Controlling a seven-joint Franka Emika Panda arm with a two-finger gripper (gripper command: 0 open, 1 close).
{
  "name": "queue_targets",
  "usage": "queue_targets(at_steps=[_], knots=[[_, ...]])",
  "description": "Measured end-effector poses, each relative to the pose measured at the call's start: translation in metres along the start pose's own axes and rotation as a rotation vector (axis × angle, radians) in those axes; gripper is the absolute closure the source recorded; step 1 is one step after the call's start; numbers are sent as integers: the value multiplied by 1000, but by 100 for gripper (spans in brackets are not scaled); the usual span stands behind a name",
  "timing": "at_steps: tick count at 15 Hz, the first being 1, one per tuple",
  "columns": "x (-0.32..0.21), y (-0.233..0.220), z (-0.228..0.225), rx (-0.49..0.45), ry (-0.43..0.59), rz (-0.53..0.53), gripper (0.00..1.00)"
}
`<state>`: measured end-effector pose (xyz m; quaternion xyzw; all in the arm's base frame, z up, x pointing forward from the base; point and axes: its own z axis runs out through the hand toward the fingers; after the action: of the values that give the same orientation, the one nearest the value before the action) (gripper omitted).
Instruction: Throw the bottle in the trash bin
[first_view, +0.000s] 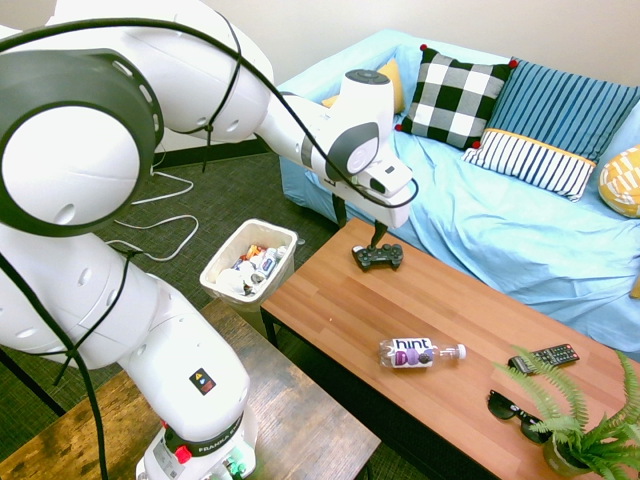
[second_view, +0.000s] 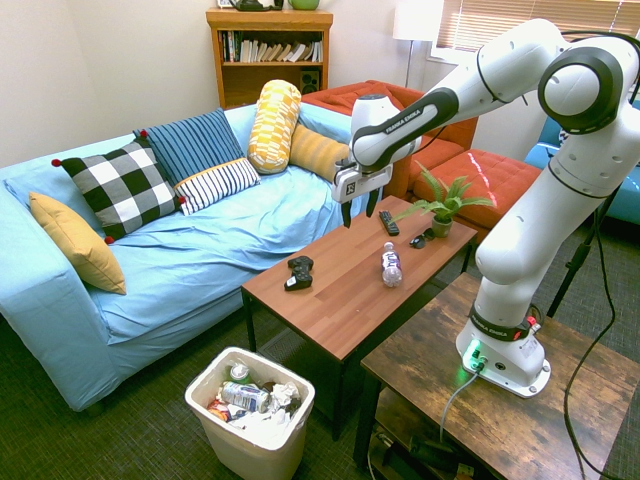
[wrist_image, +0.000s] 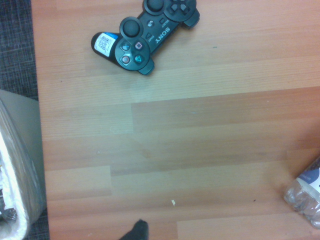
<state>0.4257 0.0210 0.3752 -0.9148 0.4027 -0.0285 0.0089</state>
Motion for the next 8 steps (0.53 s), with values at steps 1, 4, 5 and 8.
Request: queue_targets(at_steps=[1, 4, 5, 8], knots=[[1, -1, 0, 1, 1, 0, 0], [11, 3, 3, -3, 13, 82, 0], [21, 9, 7, -6, 10, 120, 0], [64, 41, 35, -23, -4, 251, 0]])
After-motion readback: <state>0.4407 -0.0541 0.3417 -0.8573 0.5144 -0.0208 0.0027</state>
